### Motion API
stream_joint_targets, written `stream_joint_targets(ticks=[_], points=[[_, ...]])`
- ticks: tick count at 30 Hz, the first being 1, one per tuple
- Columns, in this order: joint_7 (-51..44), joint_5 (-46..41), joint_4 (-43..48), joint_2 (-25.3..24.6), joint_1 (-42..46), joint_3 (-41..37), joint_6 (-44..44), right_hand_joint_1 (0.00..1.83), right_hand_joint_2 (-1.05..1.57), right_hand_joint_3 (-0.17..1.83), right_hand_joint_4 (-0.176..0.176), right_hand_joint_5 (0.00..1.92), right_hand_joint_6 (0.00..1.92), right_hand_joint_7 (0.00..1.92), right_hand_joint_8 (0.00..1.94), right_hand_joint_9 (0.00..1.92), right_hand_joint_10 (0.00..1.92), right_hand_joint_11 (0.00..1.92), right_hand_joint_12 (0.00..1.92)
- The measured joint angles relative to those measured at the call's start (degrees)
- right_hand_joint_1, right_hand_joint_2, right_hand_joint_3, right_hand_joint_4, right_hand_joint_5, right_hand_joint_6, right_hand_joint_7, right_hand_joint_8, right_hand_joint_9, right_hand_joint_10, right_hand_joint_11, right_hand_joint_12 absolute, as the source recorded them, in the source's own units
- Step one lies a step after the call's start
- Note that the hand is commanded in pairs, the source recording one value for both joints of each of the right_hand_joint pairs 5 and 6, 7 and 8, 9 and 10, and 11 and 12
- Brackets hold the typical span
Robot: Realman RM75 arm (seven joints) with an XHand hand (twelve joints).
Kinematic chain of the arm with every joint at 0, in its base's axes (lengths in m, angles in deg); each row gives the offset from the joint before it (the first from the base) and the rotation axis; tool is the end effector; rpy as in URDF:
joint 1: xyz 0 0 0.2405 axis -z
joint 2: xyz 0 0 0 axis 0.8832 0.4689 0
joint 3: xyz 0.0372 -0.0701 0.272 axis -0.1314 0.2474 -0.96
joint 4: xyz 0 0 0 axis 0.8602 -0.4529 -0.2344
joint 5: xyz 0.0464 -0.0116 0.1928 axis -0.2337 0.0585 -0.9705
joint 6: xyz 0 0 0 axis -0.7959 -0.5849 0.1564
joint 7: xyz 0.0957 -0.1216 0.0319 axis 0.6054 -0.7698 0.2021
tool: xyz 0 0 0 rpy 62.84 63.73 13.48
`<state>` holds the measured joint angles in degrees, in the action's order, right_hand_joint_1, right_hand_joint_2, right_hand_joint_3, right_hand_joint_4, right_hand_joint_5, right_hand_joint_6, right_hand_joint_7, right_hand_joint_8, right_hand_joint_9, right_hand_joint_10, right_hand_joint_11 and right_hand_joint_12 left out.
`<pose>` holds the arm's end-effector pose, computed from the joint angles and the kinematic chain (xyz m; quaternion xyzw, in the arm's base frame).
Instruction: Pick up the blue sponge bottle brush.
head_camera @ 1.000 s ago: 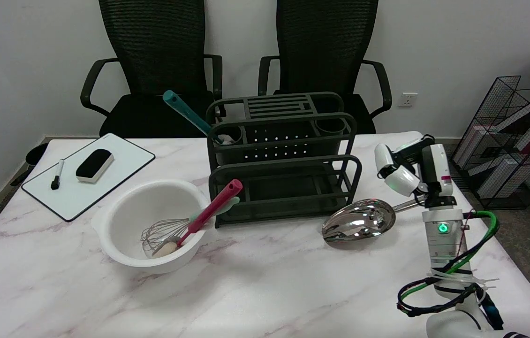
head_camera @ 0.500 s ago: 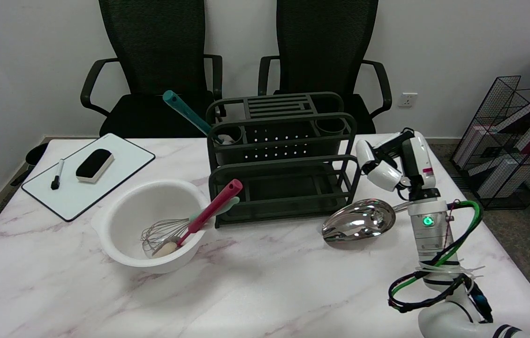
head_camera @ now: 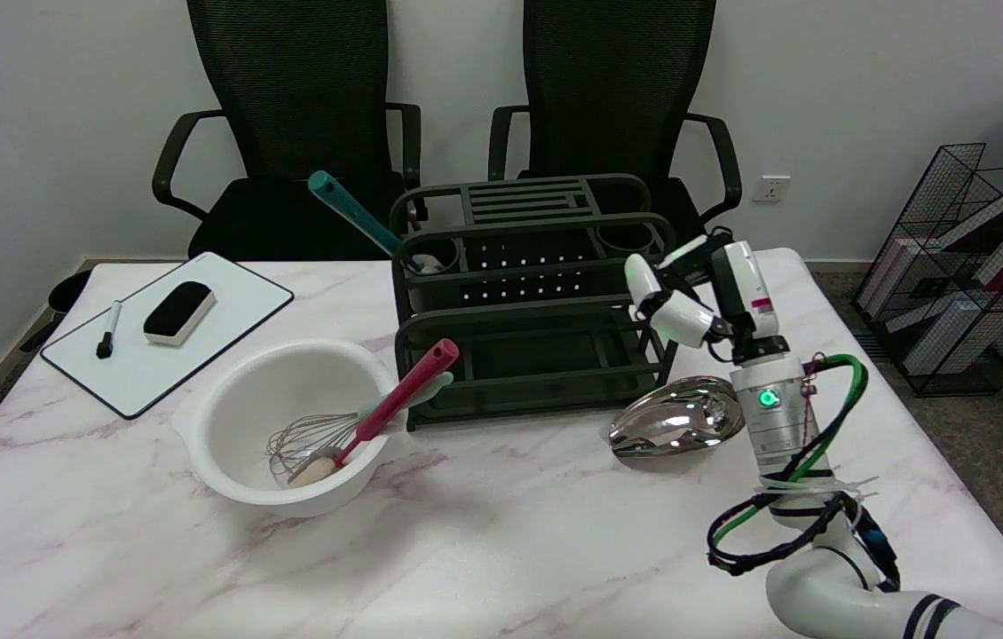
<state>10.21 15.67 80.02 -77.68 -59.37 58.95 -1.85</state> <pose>-0.2756 -0.2809 0.3593 0.6538 -0.1350 0.5215 0.5314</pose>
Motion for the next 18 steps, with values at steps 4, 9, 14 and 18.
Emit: stream_joint_targets(ticks=[4,9,14,18], points=[[-0.59,0.51,0.53,-0.81,-1.25,0.1,1.79,1.06,0.17,1.07,0.0,0.87,0.87,1.39,1.39,0.89,0.89,1.05,1.05],[-1.74,1.0,1.09,-1.75,-2.74,0.25,3.91,1.05,0.11,1.01,0.0,0.78,0.78,1.39,1.39,0.81,0.81,0.95,0.95],[-3.17,1.36,1.91,-2.5,-4.01,0.49,5.59,1.05,0.07,1.02,0.0,0.77,0.77,1.39,1.39,0.82,0.82,0.93,0.93],[-4.23,1.51,2.59,-2.93,-5.06,0.79,6.97,1.07,-0.03,1.07,0.0,0.7,0.7,0.99,0.99,0.72,0.72,0.83,0.83]])
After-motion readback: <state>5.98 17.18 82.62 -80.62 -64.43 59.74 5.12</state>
